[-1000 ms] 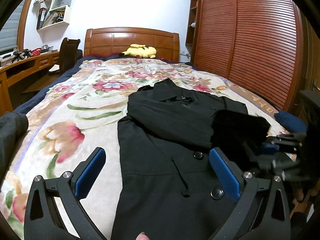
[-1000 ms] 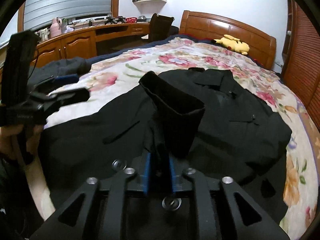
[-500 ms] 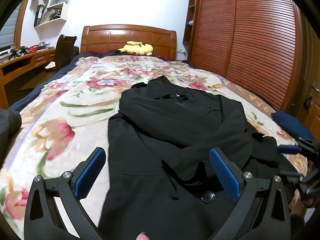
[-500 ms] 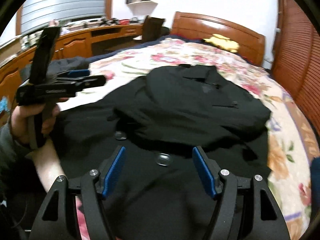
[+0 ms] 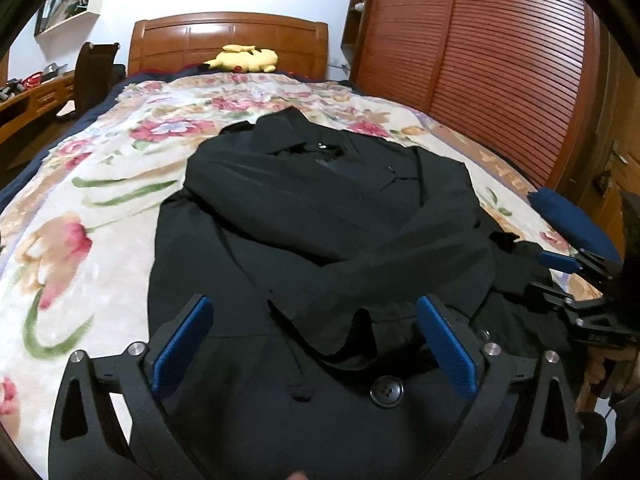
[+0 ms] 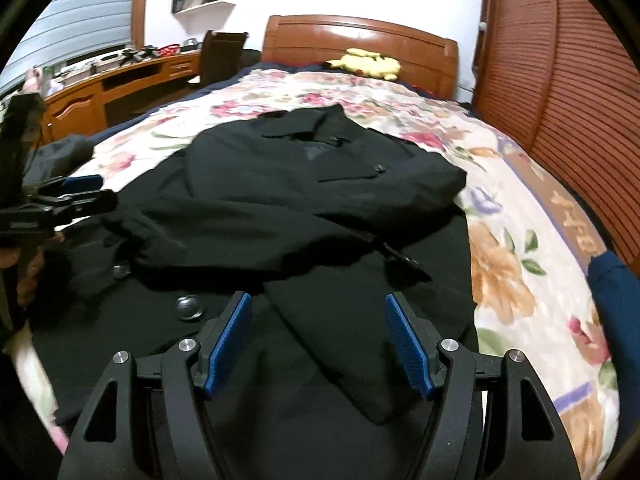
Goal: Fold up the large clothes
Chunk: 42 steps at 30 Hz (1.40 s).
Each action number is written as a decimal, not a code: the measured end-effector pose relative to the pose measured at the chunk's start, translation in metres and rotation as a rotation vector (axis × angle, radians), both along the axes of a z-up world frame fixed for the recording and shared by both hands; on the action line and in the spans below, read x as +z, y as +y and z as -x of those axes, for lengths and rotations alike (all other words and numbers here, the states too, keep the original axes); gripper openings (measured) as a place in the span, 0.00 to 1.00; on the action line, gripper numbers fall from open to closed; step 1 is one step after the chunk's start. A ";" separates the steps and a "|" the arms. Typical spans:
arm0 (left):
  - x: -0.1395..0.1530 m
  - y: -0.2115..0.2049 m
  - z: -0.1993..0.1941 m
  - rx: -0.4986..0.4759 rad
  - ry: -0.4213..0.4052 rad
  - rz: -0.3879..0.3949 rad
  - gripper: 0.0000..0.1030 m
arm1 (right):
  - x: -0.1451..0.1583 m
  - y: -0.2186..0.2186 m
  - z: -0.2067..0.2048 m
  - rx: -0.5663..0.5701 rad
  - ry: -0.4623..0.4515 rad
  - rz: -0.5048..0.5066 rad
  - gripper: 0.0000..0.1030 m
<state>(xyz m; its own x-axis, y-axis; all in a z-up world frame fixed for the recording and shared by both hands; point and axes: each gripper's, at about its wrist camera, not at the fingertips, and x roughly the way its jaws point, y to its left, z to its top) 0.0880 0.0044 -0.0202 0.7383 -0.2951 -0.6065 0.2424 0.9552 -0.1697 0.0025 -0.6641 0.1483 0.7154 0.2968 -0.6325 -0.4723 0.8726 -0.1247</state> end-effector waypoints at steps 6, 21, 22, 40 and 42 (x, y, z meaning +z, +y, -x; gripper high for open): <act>-0.007 -0.005 0.003 -0.021 0.027 -0.012 0.80 | -0.016 0.006 -0.014 -0.042 0.054 -0.022 0.69; -0.017 -0.026 0.010 -0.104 0.081 -0.100 0.43 | -0.028 -0.001 -0.013 -0.021 0.061 -0.052 0.69; -0.018 -0.027 0.010 -0.109 0.084 -0.101 0.39 | -0.029 -0.001 -0.013 -0.019 0.062 -0.054 0.69; 0.035 0.042 0.059 0.180 -0.172 -0.142 0.05 | -0.029 -0.003 -0.011 -0.018 0.061 -0.050 0.69; 0.029 0.041 0.061 0.166 -0.148 -0.144 0.05 | -0.028 -0.002 -0.011 -0.017 0.061 -0.046 0.69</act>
<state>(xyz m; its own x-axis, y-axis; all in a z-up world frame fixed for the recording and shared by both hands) 0.0274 0.0454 0.0086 0.8529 -0.0810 -0.5157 0.0925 0.9957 -0.0034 0.0138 -0.6658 0.1198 0.6812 0.3143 -0.6612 -0.4626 0.8848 -0.0560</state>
